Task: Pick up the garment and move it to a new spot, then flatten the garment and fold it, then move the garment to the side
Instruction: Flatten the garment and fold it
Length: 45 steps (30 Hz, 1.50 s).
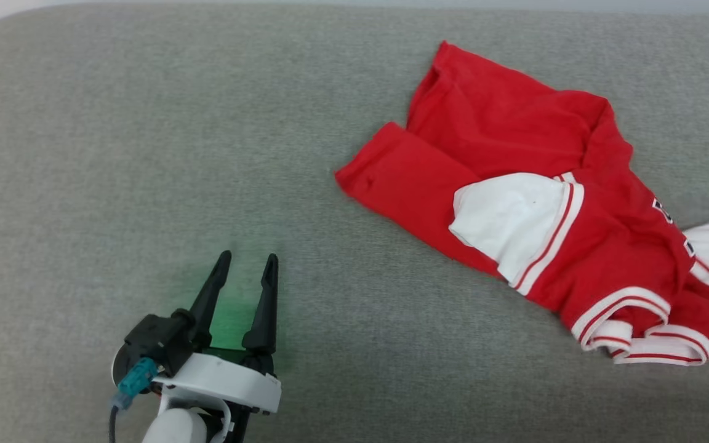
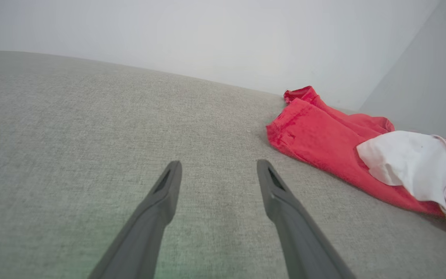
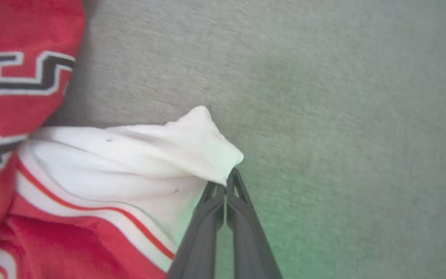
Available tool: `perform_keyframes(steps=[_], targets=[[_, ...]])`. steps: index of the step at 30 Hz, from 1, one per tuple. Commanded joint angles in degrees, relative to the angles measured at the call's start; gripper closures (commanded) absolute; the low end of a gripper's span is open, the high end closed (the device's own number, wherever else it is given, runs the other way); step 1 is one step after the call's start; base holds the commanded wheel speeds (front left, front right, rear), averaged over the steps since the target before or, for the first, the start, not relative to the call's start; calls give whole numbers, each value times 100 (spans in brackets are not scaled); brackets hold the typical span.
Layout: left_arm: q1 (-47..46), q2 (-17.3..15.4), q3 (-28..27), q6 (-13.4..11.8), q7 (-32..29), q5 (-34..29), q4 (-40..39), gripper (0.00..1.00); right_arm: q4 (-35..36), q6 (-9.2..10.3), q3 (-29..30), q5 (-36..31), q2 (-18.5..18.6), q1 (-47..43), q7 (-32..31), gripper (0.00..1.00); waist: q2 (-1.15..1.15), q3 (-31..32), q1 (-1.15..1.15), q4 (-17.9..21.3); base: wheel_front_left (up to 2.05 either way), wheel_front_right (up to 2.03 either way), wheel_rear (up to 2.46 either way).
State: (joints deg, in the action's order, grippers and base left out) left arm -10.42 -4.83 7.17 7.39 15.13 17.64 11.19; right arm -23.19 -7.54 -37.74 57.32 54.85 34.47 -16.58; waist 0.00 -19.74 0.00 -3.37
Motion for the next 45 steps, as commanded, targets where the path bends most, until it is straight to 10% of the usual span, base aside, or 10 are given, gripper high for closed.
perform_keyframes(steps=[1, 17, 19, 20, 33, 45], targets=[[3, -19, 7, 15, 2, 30, -16, 0, -100, 10, 159, 166, 145, -264, 186, 100, 0, -26, 0, 116, 0, 0, 0], [-221, -210, 105, 15, 2, 86, 85, 0, -1436, 10, 1133, 384, -235, -954, 1366, 100, 0, -128, 0, 319, 0, 0, 0], [-271, -292, 171, 14, 2, 88, 112, 0, -1495, 10, 1210, 344, -380, -904, 1558, 55, 0, -84, 0, 364, 0, 0, 0], [-319, -333, 213, 14, 2, 113, 110, 0, -1552, 10, 1271, 315, -424, -895, 1681, 0, 0, -62, 0, 383, 0, 0, 0], [-1811, -1667, 1716, 15, -343, 498, -282, 0, -853, 9, 2536, -576, -885, -1356, 3177, 0, 0, 317, 0, 1089, 0, 0, 0], [-3704, -1983, 4239, 4, -3893, 3483, 29, 0, 1175, 9, 3512, -1894, -2403, -2374, 3171, 0, 0, 423, 0, 1885, 0, 0, 0]])
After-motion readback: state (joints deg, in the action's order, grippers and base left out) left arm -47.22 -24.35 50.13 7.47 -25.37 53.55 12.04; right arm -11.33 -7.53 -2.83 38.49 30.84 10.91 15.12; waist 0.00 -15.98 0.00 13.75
